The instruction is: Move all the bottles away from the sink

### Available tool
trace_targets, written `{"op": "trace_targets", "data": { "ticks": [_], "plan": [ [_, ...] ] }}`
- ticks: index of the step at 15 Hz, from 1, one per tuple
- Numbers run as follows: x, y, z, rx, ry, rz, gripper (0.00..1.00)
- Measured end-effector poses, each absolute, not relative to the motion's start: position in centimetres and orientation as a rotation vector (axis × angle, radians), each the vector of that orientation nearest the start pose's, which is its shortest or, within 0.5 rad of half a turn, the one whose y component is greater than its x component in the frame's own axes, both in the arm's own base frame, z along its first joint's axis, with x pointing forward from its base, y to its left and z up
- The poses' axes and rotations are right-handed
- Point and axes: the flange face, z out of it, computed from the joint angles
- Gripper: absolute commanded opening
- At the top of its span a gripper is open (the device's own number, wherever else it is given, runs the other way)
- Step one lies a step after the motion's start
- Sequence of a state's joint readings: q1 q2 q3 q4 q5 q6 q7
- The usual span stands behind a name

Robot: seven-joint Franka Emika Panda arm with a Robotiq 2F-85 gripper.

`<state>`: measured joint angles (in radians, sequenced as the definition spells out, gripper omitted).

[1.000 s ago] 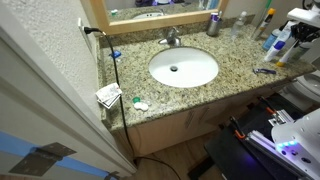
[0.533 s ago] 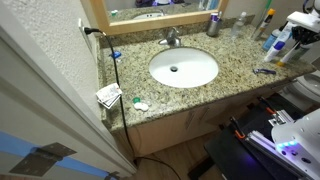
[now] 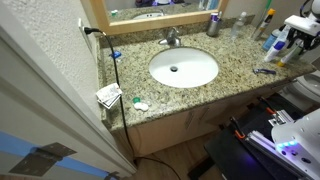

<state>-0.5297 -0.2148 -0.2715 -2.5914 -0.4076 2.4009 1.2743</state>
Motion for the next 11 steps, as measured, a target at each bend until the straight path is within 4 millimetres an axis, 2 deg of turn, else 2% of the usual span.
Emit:
{"op": "trace_targets", "data": {
  "ticks": [2, 4, 8, 10, 11],
  "plan": [
    [29.9, -31.0, 34.0, -2.101, 2.588, -0.169, 1.0],
    [29.0, -31.6, 35.9, -2.087, 2.577, -0.217, 1.0],
    [24.0, -33.7, 41.5, -2.142, 2.478, -0.303, 1.0],
    [21.9, -33.6, 43.8, -2.197, 2.409, -0.309, 1.0],
    [21.5, -33.4, 44.5, -2.207, 2.391, -0.318, 1.0]
  ]
}}
